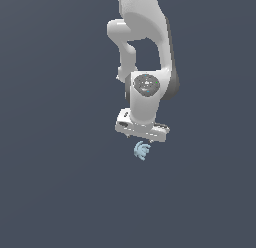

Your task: Pick up the object and move it to a goal position.

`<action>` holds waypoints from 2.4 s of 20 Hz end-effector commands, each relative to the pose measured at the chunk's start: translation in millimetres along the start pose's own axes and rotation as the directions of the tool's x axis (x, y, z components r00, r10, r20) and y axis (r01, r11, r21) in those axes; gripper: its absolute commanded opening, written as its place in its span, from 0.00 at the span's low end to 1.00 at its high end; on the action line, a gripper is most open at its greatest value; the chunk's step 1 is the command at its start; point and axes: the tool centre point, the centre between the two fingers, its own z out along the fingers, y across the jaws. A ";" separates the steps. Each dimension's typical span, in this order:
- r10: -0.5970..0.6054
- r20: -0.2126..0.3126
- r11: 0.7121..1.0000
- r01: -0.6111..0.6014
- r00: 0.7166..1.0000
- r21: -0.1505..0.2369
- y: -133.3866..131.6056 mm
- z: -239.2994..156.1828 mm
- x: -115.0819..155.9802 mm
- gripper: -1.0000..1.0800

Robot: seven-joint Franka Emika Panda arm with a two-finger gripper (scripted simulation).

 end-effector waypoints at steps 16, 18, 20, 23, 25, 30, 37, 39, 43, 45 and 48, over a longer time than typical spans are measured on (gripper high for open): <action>0.266 -0.019 0.964 -0.266 0.964 0.005 -18.5 25.1 12.7 0.96; 0.271 -0.019 0.963 -0.271 0.962 0.005 -18.9 25.6 12.9 0.96; 0.267 -0.019 0.964 -0.267 0.963 0.005 -18.8 25.4 12.6 0.96; 0.267 -0.019 0.964 -0.267 0.963 0.005 -19.0 29.1 12.5 0.96; 0.268 -0.019 0.963 -0.268 0.963 0.005 -18.9 35.5 12.6 0.96; 0.270 -0.019 0.963 -0.270 0.963 0.005 -18.5 62.3 12.3 0.96; 0.272 -0.019 0.962 -0.271 0.962 0.005 -19.0 75.7 13.8 0.96; 0.272 -0.019 0.962 -0.271 0.962 0.005 -19.0 75.7 13.8 0.00; 0.272 -0.019 0.962 -0.271 0.962 0.005 -19.0 75.7 13.8 0.00; 0.272 -0.019 0.962 -0.271 0.962 0.005 -19.0 75.7 13.8 0.00; 0.272 -0.019 0.962 -0.272 0.962 0.006 -18.7 75.4 13.9 0.00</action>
